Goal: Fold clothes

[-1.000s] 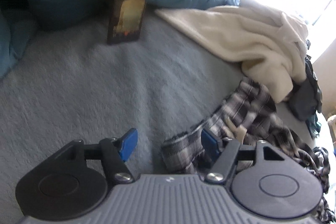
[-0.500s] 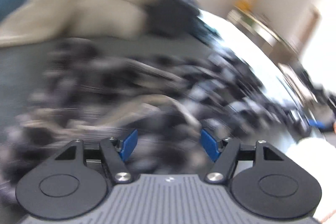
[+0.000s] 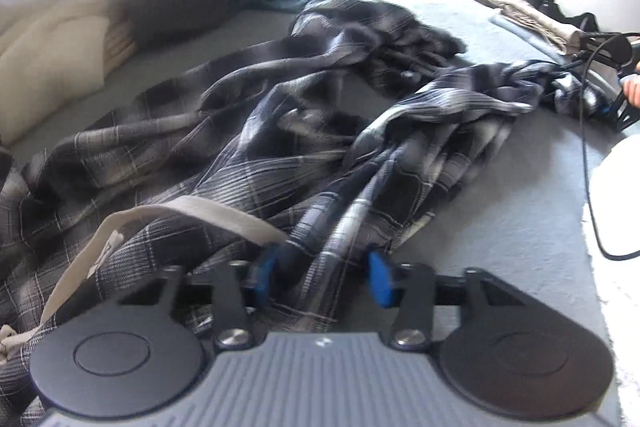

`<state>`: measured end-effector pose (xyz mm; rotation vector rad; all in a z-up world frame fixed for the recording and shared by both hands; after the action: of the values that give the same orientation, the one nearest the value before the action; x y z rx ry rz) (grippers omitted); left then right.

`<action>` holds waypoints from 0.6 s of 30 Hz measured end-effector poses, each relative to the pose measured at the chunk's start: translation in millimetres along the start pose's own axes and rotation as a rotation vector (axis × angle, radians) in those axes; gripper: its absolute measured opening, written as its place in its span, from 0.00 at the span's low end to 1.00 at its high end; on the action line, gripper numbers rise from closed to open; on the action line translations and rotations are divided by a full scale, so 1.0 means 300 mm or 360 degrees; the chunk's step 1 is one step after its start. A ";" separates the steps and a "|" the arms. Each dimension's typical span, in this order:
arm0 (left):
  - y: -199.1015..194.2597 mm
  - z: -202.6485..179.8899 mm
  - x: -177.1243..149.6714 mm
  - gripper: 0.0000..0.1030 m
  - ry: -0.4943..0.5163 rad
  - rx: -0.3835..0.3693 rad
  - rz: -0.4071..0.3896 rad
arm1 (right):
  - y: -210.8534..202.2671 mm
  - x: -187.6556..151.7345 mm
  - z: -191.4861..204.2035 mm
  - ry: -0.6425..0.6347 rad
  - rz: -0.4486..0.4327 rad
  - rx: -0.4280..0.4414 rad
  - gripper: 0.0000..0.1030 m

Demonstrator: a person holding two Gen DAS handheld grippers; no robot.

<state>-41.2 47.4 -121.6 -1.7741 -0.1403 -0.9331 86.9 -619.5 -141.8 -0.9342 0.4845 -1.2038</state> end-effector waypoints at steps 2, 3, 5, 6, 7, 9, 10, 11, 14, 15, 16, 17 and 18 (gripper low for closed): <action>-0.015 0.012 0.000 0.14 -0.0039 -0.0011 -0.0041 | 0.003 0.004 0.017 -0.0023 -0.0076 -0.0010 0.23; -0.022 0.016 0.004 0.11 -0.0056 -0.0012 -0.0064 | -0.009 0.008 0.029 -0.0052 -0.0102 0.0007 0.13; -0.058 0.021 0.015 0.10 -0.0077 -0.0060 -0.0113 | -0.041 0.015 0.055 -0.0119 -0.0159 0.0040 0.08; -0.079 0.025 0.020 0.10 -0.0090 -0.0103 -0.0128 | -0.079 0.017 0.073 -0.0179 -0.0204 0.0053 0.07; -0.103 0.032 0.024 0.09 -0.0104 -0.0160 -0.0137 | -0.127 0.018 0.091 -0.0254 -0.0260 0.0064 0.07; -0.153 0.047 0.026 0.09 -0.0118 -0.0275 -0.0147 | -0.239 0.019 0.108 -0.0365 -0.0357 0.0084 0.07; -0.174 0.054 0.026 0.09 -0.0123 -0.0331 -0.0143 | -0.294 0.021 0.104 -0.0391 -0.0389 0.0090 0.07; -0.192 0.059 0.024 0.09 -0.0127 -0.0383 -0.0127 | -0.343 0.026 0.091 -0.0401 -0.0408 0.0090 0.07; -0.213 0.045 0.003 0.09 -0.0086 -0.0482 -0.0059 | -0.445 0.036 0.010 -0.0393 -0.0426 0.0027 0.07; -0.207 0.032 -0.006 0.09 -0.0061 -0.0499 -0.0025 | -0.456 0.035 -0.031 -0.0372 -0.0417 -0.0009 0.07; -0.192 0.020 -0.018 0.09 -0.0046 -0.0517 0.0022 | -0.455 0.030 -0.081 -0.0360 -0.0399 -0.0051 0.07; -0.170 0.007 -0.031 0.09 -0.0038 -0.0537 0.0079 | -0.446 0.024 -0.131 -0.0343 -0.0374 -0.0095 0.07; -0.142 -0.002 -0.047 0.10 -0.0037 -0.0552 0.0145 | -0.417 0.019 -0.179 -0.0319 -0.0332 -0.0147 0.07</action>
<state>-72.7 69.4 -98.5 -2.0912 0.0937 -0.9109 -23.1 -651.7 -68.3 -1.1945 0.2889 -1.2664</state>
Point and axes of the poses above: each gripper's, at about its wrist camera, not at the fingertips, and y roughly the way its jaws point, z to its left, x to its top, the point moved 1 cm from there along y, roughly the way its jaws point, and after that the axes turned 5 degrees about -x, right-handed, at the moved point
